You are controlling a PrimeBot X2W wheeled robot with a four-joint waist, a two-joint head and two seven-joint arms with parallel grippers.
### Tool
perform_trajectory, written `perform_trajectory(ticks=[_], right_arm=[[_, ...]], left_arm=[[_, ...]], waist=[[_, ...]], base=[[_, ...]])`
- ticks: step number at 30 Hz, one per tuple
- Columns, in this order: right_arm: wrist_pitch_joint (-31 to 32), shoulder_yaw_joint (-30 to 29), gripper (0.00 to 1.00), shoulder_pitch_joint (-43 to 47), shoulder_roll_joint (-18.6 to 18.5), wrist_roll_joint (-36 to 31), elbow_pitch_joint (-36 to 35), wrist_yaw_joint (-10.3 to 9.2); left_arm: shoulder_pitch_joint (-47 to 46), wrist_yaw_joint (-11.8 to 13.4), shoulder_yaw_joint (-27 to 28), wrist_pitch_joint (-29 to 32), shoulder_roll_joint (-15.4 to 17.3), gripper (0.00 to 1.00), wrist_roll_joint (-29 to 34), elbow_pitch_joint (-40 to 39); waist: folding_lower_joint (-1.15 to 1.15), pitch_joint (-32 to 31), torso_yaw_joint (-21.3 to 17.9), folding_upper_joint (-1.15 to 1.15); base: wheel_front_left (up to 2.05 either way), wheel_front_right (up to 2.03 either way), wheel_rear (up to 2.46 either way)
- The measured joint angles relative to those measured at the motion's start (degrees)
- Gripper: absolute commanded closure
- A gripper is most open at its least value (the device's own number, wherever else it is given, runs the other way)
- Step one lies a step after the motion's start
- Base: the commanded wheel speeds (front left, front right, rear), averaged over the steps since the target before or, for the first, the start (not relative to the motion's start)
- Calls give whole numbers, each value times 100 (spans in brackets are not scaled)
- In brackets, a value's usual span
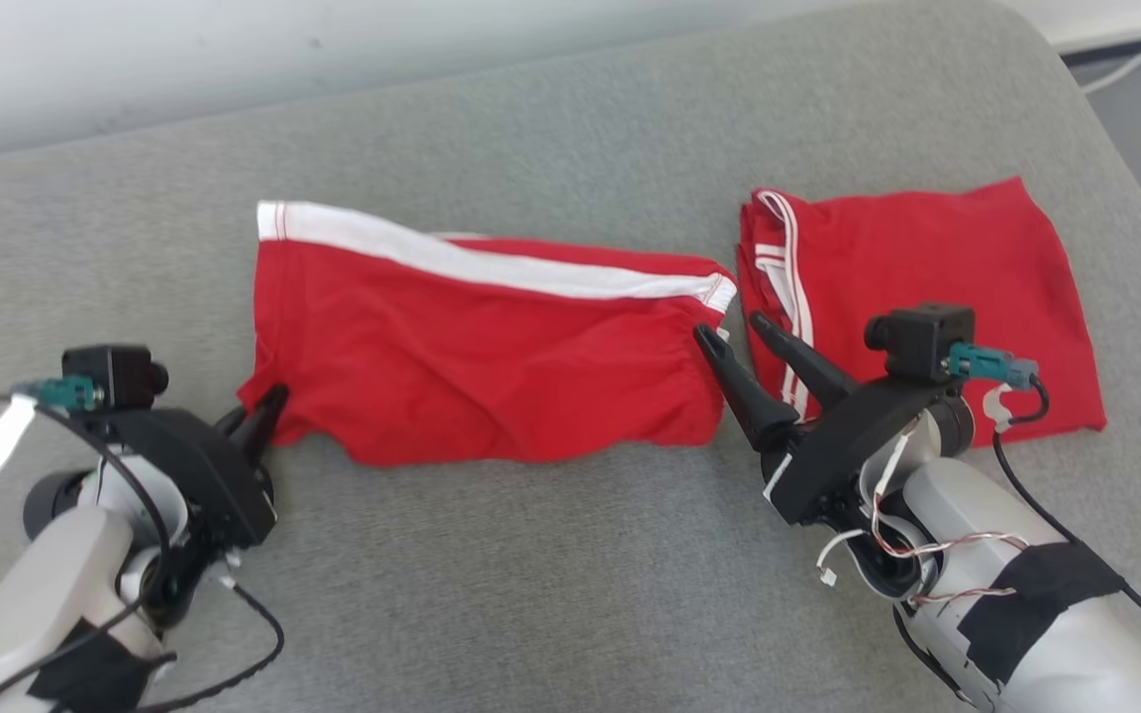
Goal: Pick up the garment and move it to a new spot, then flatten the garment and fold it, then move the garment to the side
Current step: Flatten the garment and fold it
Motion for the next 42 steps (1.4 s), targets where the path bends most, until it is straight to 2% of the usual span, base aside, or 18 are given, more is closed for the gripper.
perform_trajectory(ticks=[19, 40, 42], right_arm=[[-90, 127, 0, 526, -243, 249, 134, 0], [-176, 255, 0, 1171, -305, 454, 216, 0], [-193, 266, 0, 1174, -303, 454, 209, 0]], left_arm=[[648, 0, 1, -764, -209, 100, 33, 141], [1443, 9, -59, -1371, -410, 99, -32, 231], [1447, 102, -69, -1427, -405, 50, -13, 264]], waist=[[0, -605, 705, 0], [0, -1353, 1076, 0], [0, -1382, 1084, -1]], base=[[0, 0, 0], [0, 0, 0], [0, 0, 0]])
